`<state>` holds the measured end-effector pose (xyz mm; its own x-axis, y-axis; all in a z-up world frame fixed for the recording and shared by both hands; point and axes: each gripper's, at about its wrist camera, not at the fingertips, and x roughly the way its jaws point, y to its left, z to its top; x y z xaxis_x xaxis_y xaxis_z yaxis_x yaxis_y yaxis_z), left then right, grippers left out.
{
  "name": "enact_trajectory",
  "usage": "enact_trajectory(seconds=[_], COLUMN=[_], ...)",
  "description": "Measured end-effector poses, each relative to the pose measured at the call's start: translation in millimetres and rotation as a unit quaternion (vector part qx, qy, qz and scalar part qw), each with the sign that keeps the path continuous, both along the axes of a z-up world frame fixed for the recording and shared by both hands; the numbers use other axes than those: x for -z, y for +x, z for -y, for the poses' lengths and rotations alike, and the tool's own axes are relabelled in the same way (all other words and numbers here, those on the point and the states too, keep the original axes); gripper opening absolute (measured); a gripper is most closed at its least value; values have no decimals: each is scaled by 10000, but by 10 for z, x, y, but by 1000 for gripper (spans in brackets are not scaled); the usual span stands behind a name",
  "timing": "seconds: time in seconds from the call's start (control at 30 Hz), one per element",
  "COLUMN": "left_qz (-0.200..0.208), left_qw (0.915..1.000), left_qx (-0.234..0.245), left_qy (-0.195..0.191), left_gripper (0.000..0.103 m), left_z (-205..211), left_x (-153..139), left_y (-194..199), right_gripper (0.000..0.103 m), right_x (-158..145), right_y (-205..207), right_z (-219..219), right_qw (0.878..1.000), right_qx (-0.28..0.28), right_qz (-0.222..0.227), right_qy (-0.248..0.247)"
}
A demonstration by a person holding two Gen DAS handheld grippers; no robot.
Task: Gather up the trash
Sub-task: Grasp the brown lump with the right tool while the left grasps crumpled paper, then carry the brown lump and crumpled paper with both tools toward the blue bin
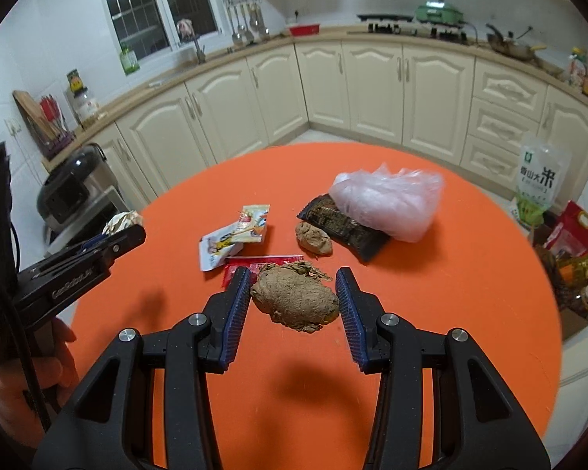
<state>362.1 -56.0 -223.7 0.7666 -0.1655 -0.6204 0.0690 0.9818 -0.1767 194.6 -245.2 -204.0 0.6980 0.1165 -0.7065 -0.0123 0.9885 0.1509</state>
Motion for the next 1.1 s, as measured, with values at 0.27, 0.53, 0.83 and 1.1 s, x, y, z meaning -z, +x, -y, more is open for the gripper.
enact_trajectory(seconds=[0.27,0.53,0.83,1.1], left_qz=[589,1074,1476,1624], left_qw=[9975,9909,9820,9711], left_qx=[369,800,1180,1744], left_qy=[-102,-98,16,120], left_gripper=[22,22,22,22], left_z=[187,318,443,755], left_x=[-159,-262,-280,-299], left_y=[-1135,-2231,-3092,-3334], right_gripper=[42,42,42,42], right_x=[-451,-844,-1145,-1262], right_y=[-676,-1336,-1901,-2261], right_z=[136,306,546,1034], right_qw=[9982,9925,9836,9738], right_qx=[184,438,728,1219], right_qz=[569,1136,1644,1904], right_qy=[83,110,162,234])
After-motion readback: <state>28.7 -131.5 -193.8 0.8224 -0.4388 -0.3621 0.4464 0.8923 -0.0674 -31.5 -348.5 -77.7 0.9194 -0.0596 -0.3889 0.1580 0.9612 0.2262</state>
